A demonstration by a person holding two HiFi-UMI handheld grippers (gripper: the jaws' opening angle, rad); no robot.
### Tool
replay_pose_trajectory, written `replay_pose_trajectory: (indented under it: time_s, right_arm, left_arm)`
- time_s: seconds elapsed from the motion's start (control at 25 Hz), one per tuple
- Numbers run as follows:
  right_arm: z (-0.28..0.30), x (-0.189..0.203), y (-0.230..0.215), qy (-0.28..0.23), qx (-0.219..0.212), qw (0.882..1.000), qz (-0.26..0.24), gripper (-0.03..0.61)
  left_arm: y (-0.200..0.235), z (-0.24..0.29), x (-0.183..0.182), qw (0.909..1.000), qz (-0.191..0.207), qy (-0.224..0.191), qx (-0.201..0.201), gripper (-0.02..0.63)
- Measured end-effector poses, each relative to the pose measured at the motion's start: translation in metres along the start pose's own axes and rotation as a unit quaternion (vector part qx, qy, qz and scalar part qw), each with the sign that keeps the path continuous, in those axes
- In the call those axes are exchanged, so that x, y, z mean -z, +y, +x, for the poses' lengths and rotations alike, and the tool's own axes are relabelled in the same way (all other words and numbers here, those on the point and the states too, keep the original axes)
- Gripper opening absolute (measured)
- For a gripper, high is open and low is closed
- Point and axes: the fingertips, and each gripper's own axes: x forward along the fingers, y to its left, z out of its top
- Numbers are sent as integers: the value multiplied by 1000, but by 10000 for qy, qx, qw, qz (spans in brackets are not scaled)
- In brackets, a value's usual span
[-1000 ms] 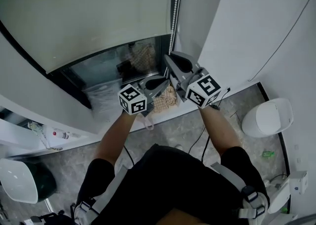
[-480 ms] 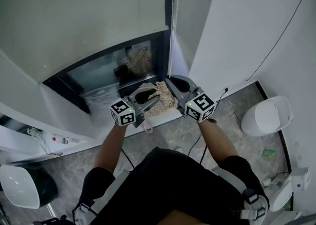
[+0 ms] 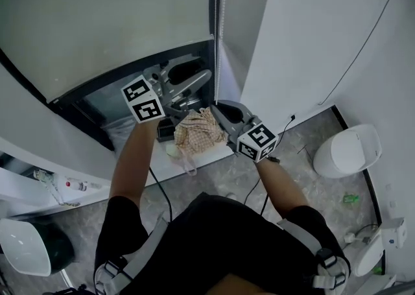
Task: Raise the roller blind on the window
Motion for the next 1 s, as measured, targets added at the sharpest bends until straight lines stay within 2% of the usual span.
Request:
replay_pose_trajectory:
  time_s: [0.16,0.28,0.4,0.52,0.6,0.68,0.8,0.92,1.0]
  right_arm:
    - [-7,-2,9,-109,-86,9997,199,17]
    - [-9,-4,13,-124,-115,9997,166,17]
    - [-7,-5,12,-82,-120,9999,23,17]
    - [-5,-5,13,-111,-128,9999,-1,17]
    - [-4,-4,16,-138,-150,9998,18,17]
    - [-3,1,18,-82,-178,9998,-2,17]
    - [-5,23,21,233,-199,9995,-26,17]
    - [-20,70,19,764,-133,9969,148,17]
    - [-30,114,18,1381,-158,9898,318,17]
  left_arm:
    - [-18,26,-22,9991,-55,-231,355,146]
    - [-28,36,-34,9972,-199,-471,555,146]
    - [-28,44,-50,9949,-288,-699,669,146]
    - [-25,46,-52,9955,-262,-646,645,129]
    - [-23,43,-45,9964,-311,-558,550,21]
    - [-24,39,-40,9968,-371,-479,518,11]
    - [-20,33,-19,9996,-48,-73,257,9]
    - [-8,17,29,9994,10,341,-74,9]
    - [-2,4,73,9975,12,682,-206,9]
